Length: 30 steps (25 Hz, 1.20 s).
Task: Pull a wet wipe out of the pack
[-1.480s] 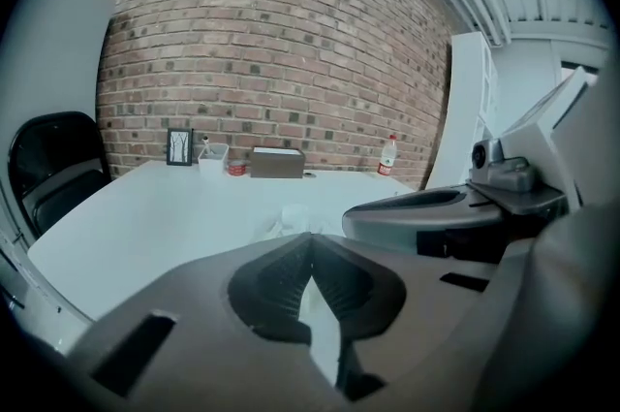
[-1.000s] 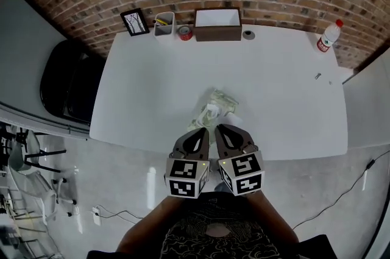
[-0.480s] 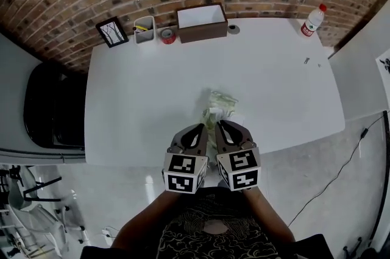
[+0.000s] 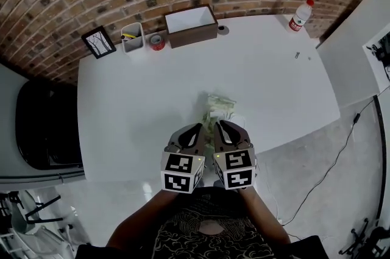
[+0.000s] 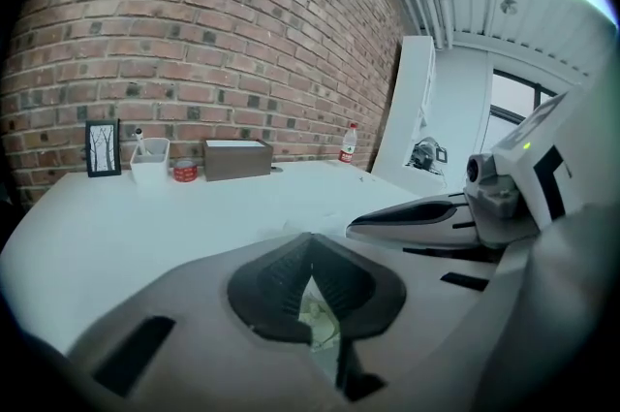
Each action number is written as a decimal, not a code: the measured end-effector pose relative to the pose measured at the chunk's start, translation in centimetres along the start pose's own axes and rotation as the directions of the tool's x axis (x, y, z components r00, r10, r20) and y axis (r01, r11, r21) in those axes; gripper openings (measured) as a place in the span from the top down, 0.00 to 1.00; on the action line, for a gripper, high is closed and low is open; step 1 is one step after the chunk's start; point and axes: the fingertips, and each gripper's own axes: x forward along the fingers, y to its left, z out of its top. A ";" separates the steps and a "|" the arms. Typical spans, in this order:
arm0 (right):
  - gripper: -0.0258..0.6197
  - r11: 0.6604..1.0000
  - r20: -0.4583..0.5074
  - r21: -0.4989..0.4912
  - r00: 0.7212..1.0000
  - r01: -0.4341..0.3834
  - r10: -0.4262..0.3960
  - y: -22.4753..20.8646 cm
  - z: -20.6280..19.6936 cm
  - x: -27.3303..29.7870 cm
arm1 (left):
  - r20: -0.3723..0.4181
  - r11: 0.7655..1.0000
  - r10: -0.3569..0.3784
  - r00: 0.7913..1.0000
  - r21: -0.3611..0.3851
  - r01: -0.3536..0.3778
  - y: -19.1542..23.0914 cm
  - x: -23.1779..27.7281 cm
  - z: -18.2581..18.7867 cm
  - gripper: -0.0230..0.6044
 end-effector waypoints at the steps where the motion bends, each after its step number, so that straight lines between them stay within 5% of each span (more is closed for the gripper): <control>1: 0.92 1.000 0.000 0.002 1.000 0.009 -0.009 0.0 0.0 0.1 | -0.001 1.000 -0.008 1.000 0.001 0.008 0.1 0.1 0.0 0.95; 21: 0.87 0.982 -0.063 0.025 0.981 0.186 -0.184 -0.7 -1.5 2.0 | -0.013 0.993 -0.118 0.993 0.000 0.118 1.3 0.4 -0.3 0.95; 30: 0.93 0.980 -0.031 0.095 0.985 0.173 -0.170 -0.9 -1.4 1.5 | -0.012 0.989 -0.146 0.989 -0.012 0.146 0.9 0.2 -0.9 0.95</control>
